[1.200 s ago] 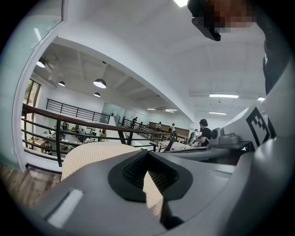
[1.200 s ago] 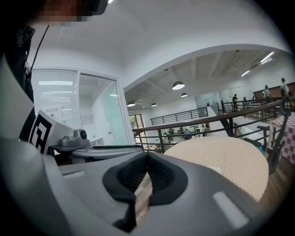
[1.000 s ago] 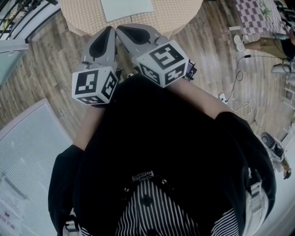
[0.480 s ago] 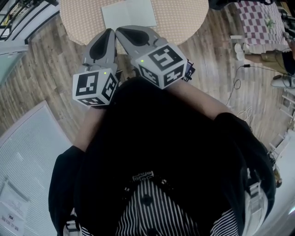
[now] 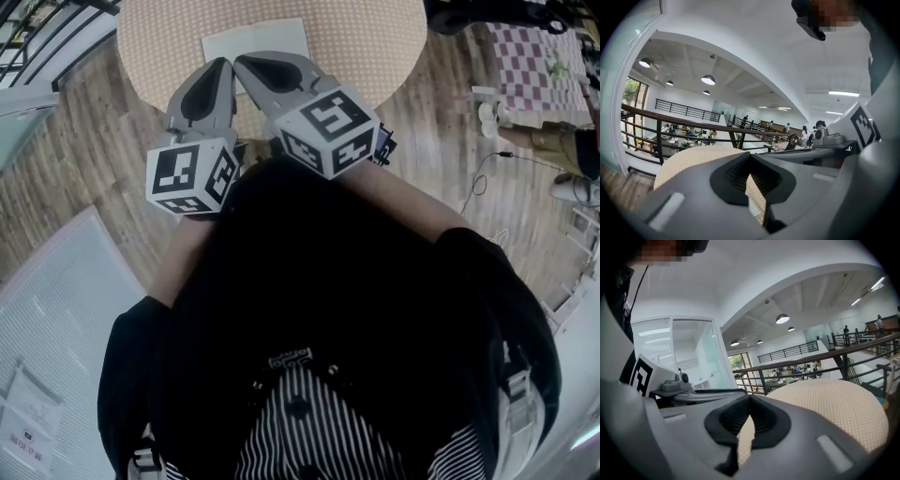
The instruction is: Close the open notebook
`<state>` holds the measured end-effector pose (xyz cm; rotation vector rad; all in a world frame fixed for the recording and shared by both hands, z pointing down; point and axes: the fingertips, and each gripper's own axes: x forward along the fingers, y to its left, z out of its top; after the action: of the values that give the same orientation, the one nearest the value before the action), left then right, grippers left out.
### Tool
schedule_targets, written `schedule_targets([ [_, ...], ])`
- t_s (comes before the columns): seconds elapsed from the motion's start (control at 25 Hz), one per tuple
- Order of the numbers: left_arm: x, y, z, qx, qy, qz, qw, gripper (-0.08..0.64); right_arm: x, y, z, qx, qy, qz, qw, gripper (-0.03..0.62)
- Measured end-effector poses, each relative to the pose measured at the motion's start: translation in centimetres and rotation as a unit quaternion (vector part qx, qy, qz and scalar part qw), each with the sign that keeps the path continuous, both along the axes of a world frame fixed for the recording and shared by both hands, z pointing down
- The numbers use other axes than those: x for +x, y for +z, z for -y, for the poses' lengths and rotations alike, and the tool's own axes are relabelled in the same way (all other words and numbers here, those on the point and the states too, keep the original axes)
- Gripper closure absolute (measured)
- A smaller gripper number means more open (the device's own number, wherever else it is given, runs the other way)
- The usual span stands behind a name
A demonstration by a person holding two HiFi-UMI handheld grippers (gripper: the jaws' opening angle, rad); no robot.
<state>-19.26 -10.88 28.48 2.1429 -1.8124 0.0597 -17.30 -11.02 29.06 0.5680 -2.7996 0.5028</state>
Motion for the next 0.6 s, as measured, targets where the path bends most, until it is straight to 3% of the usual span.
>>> schedule_targets([
  [0.6,3.2,2.7,9.6,-0.056,0.01,0.015,0.9983,0.56,3.0,2.9,9.6,-0.06,0.001,0.016,0.998,0.591],
])
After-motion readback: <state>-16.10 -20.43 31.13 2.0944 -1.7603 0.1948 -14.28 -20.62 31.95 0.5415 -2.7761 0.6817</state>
